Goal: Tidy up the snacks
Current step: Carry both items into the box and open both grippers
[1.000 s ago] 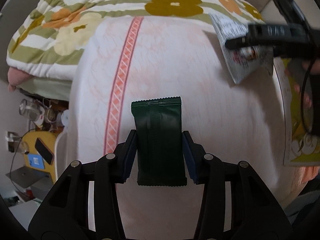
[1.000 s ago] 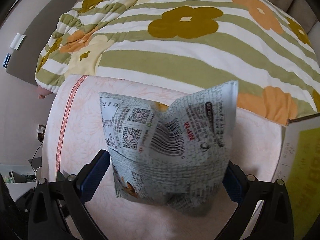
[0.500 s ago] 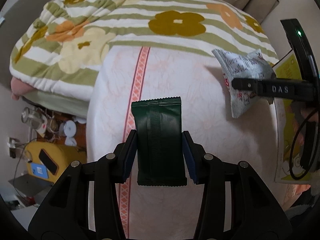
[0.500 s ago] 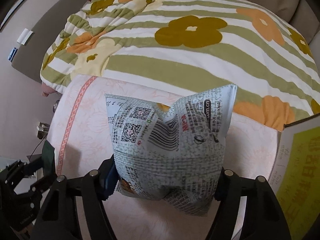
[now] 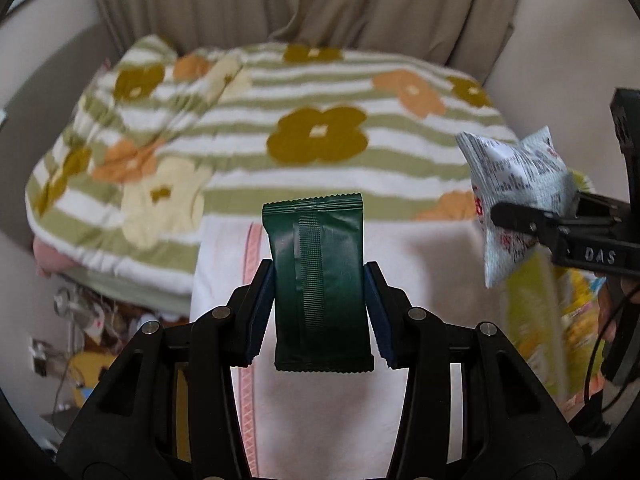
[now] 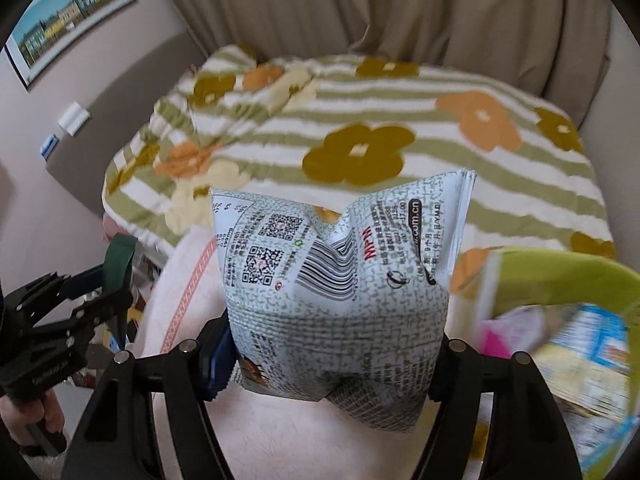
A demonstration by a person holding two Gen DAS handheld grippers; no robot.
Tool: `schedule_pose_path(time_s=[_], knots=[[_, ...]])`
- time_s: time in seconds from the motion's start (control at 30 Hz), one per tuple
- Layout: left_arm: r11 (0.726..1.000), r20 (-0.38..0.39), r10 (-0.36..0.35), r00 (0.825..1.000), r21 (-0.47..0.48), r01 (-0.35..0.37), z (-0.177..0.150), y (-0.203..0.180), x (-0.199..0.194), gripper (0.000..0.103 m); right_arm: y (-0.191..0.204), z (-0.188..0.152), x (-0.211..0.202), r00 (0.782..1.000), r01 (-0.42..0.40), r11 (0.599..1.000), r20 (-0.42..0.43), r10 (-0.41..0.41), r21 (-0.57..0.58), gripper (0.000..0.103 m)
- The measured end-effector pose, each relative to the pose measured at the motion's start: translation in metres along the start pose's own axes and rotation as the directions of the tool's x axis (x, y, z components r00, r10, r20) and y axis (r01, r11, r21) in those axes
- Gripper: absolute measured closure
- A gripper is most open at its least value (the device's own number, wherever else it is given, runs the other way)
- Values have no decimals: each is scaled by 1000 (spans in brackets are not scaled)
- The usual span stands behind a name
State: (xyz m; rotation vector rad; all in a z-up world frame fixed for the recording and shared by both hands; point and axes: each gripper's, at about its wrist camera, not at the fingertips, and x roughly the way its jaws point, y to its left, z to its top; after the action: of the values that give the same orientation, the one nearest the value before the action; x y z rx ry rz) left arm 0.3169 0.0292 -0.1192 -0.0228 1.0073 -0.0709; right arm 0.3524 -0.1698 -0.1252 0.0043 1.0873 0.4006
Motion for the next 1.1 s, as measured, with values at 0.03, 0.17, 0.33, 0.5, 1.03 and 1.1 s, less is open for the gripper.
schedule_pose_path(time_s=[0.03,0.17,0.33,0.5,1.03,1.1], knots=[[1000,25,-4,1000,9,4,6,-10,-9,62,-3,0,-10,1000,1,1000,15,-2,6,35],[998,92,-32,995,48,27,25,-51,-38,62,-25,-9,-60,996,18,999,85,-21,27,35],[992,137,-96,986,94,83,35,-110,-60,62,-61,-30,-112,988,57,997,142,-65,58,35],[977,124,-182,975,130,166,31,-179,-63,62,-103,-58,-153,979,104,989,162,-121,108,35],[939,-53,-274,960,201,279,-20,-326,-18,62,-187,-148,-175,986,141,968,62,-157,207,35],[937,-65,-276,959,204,283,-22,-333,-15,55,-191,-156,-177,987,138,967,55,-153,215,35]])
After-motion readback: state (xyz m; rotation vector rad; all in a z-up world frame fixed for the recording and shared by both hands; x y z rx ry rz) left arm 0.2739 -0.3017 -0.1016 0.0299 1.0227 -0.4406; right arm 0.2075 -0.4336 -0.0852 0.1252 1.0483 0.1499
